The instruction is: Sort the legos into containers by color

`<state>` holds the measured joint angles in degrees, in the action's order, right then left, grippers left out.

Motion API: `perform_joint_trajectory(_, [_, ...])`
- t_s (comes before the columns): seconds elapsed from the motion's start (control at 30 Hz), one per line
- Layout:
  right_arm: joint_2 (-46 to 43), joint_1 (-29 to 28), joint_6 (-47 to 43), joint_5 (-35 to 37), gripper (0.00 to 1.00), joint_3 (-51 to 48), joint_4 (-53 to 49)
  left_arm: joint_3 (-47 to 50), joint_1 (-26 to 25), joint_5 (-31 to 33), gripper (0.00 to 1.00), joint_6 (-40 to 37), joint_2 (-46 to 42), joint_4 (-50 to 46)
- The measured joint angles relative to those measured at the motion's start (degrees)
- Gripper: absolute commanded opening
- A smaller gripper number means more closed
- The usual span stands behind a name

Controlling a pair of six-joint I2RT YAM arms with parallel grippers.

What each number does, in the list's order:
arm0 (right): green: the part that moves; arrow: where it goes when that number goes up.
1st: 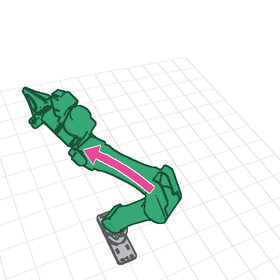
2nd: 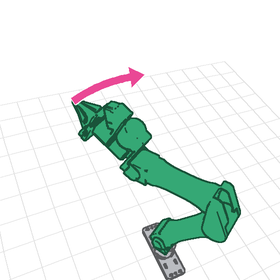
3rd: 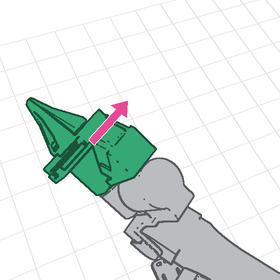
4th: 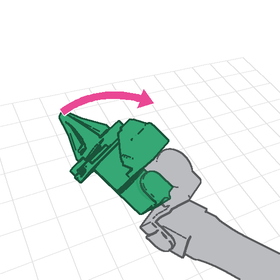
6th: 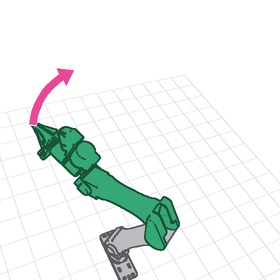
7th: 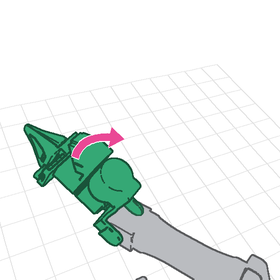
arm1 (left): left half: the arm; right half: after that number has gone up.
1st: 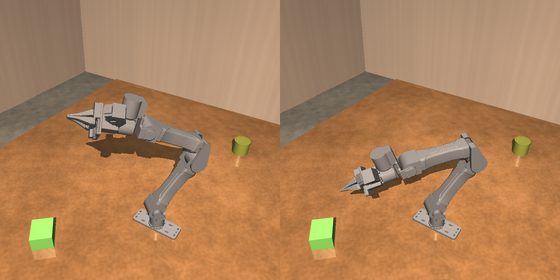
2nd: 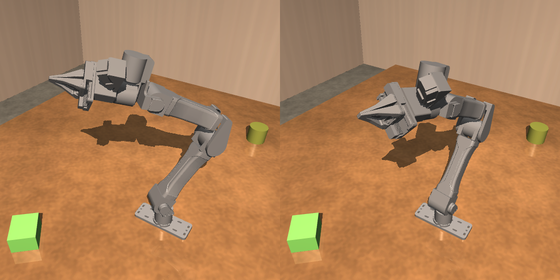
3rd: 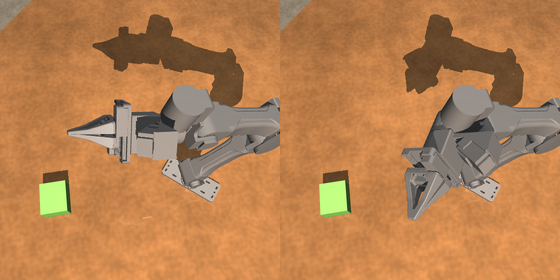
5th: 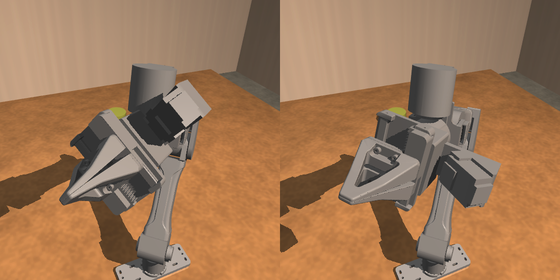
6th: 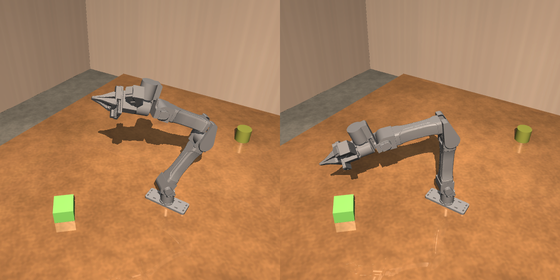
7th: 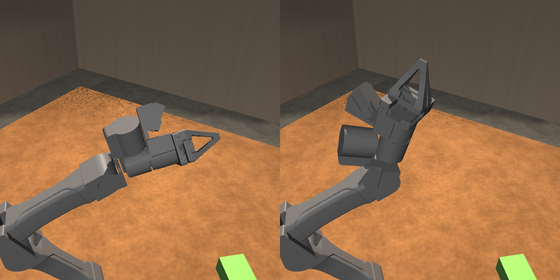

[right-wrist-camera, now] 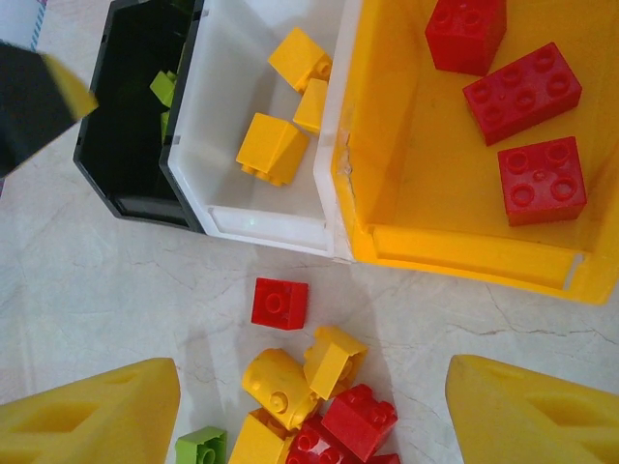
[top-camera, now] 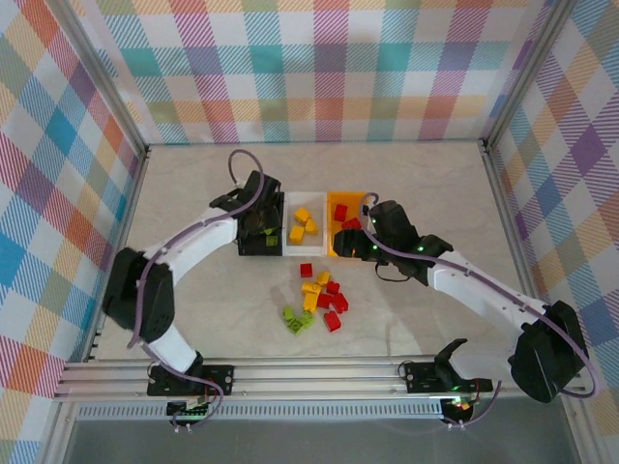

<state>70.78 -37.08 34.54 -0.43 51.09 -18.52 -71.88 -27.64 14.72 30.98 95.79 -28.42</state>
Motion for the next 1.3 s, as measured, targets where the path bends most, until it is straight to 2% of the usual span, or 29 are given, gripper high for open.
perform_joint_trajectory(0.1, [-0.55, 0.00, 0.61, -0.07, 0.74, -1.09, -0.13, -4.28, 0.50, -0.04, 0.45, -0.50, 5.49, -0.07])
perform_joint_trajectory(0.2, [-1.46, 0.00, 0.66, -0.22, 0.75, -2.45, -0.83, -6.01, 0.68, -0.70, 0.70, -1.05, 6.64, 0.15])
perform_joint_trajectory(0.27, [-1.97, 0.00, 0.63, -0.33, 0.76, -3.10, -1.29, -5.97, 0.57, -1.66, 0.84, -1.05, 5.07, 0.13])
perform_joint_trajectory(0.43, [-1.75, -0.37, 0.61, -2.91, 0.76, -4.20, -2.27, -3.69, -1.14, -3.98, 0.99, -0.66, -4.55, 0.52])
perform_joint_trajectory(0.67, [3.10, -9.20, 0.61, -3.26, 0.75, -5.99, -4.48, 11.17, -5.79, -7.41, 1.00, 1.07, -25.33, 1.22])
perform_joint_trajectory(0.9, [10.51, -14.05, 0.63, -1.90, 0.70, -6.82, -5.90, 22.86, -5.84, -7.39, 1.00, 3.58, -35.21, -2.47])
perform_joint_trajectory(1.07, [15.39, -14.78, 0.83, -0.13, 0.60, -5.62, -7.17, 26.40, -5.84, -7.13, 1.00, 5.27, -37.81, -4.31])
perform_joint_trajectory(1.3, [16.70, -14.78, 0.90, 2.43, 0.35, -5.27, -8.13, 28.96, -5.84, -7.19, 1.00, 5.77, -39.08, -4.48])
